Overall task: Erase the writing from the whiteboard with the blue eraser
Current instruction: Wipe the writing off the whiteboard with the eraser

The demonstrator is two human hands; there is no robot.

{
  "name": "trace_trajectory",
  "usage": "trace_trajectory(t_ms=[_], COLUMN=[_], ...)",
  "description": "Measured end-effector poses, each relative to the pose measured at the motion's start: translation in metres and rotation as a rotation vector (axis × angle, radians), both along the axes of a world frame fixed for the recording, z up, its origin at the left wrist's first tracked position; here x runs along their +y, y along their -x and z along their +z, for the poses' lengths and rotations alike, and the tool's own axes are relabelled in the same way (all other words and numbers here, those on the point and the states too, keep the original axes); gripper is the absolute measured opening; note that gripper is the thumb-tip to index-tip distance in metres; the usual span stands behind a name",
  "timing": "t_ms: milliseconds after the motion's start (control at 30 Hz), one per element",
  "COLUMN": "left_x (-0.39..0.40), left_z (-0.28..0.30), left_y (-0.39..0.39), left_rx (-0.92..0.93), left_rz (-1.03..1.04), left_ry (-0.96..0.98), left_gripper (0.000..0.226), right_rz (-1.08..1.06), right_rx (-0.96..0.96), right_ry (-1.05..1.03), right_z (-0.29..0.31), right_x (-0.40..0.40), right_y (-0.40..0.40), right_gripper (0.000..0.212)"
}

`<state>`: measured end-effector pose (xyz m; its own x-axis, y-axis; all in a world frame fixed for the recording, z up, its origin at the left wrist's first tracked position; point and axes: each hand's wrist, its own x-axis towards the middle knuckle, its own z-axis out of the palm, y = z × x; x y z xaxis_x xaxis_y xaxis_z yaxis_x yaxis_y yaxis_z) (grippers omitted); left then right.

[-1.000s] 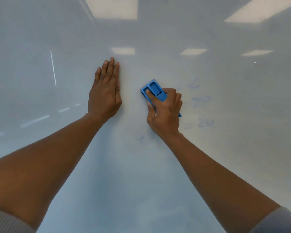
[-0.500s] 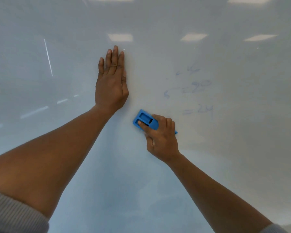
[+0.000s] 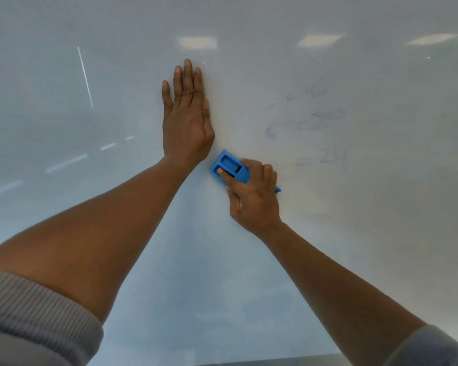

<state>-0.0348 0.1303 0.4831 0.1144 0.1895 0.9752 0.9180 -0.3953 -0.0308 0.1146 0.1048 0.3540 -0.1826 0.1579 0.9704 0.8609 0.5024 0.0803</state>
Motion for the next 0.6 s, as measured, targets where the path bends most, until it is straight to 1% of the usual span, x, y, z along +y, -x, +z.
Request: trace_trajectory(t_ms=[67,133,200,367,500,567,600], left_x=[0.000,-0.001,-0.001,-0.003,-0.002,-0.002,-0.002], left_z=[-0.002,-0.003,-0.002,-0.004,-0.005,-0.004,-0.003], left_y=[-0.004,-0.004,-0.001,-0.004,-0.011,-0.017,-0.022], left_rx=[0.001,0.037,0.066,0.060,0.080,0.096,0.105], left_rz=[-0.010,-0.021,-0.026,-0.020,-0.021,-0.028,-0.034], left_ry=[0.009,0.018,0.012,0.005,0.010,0.003,-0.002], left_gripper=[0.052,0.053,0.053,0.053,0.053,0.053,0.053], right_rz=[0.023,0.002,-0.020,-0.062,-0.054,-0.038,-0.036], right_rx=[-0.121,-0.203,-0.206,0.048,0.256,0.306,0.289], right_ry=[0.050,0.073,0.061,-0.009,-0.028,-0.016,-0.012], right_z=[-0.027,-0.050,-0.055,-0.019,0.028,0.043,0.045], right_x=[-0.005,-0.006,-0.004,0.002,0.006,0.007,0.006], right_y=[0.006,-0.003,-0.020,-0.065,-0.063,-0.052,-0.048], right_gripper=[0.047,0.047,0.046,0.044,0.034,0.033,0.034])
